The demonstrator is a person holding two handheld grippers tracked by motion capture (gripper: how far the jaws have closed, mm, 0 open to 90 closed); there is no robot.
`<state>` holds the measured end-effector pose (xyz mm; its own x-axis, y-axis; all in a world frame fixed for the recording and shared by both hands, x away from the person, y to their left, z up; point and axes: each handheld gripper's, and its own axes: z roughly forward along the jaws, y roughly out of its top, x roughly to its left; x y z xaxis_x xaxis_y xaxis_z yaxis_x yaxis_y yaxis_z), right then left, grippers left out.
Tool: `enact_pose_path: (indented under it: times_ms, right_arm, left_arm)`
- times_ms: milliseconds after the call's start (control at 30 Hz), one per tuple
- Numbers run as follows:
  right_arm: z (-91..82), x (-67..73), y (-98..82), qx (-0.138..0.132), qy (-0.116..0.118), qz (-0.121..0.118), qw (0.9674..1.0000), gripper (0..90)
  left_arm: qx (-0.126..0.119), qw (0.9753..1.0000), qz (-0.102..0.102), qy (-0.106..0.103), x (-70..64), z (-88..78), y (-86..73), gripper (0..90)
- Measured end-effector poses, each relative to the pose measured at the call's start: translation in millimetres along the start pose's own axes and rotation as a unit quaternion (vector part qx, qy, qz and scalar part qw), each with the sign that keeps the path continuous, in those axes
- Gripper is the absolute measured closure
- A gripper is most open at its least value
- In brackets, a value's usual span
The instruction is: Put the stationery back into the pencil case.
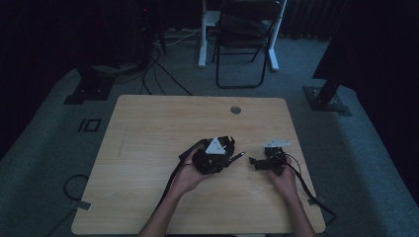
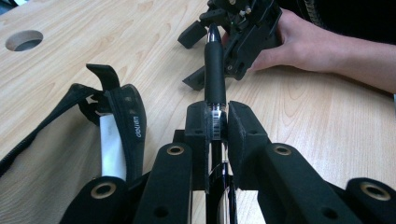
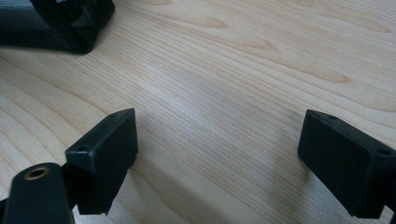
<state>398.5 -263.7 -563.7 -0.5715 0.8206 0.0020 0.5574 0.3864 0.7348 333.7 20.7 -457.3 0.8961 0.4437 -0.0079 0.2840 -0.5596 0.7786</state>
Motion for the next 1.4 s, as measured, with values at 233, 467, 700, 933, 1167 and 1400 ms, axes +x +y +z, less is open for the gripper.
enact_pose_path:
  times_ms: [233, 467, 700, 933, 1167, 1400]
  right_arm:
    - [0.0, 0.0, 0.0, 0.000, 0.000, 0.000, 1.0000, 12.1]
    - [0.0, 0.0, 0.0, 0.000, 0.000, 0.000, 1.0000, 12.1]
    - [0.0, 0.0, 0.0, 0.000, 0.000, 0.000, 1.0000, 12.0]
    - [0.0, 0.0, 0.0, 0.000, 0.000, 0.000, 1.0000, 12.1]
    - [0.0, 0.0, 0.0, 0.000, 0.000, 0.000, 1.0000, 12.1]
    - [0.0, 0.0, 0.0, 0.000, 0.000, 0.000, 1.0000, 12.1]
  left_arm:
    - [-0.006, 1.0000, -0.002, 0.005, 3.9, -6.6, 2.3, 79.4]
    - [-0.011, 0.9999, -0.005, 0.011, 9.5, -13.8, 3.2, 79.3]
    - [-0.014, 0.9997, -0.008, 0.016, 14.8, -18.8, 3.6, 79.3]
    - [-0.015, 0.9997, -0.008, 0.018, 17.7, -21.2, 3.4, 79.3]
    - [-0.019, 0.9995, -0.008, 0.023, 21.0, -25.4, 3.5, 79.3]
    - [-0.021, 0.9994, -0.004, 0.025, 21.5, -28.6, 4.8, 79.3]
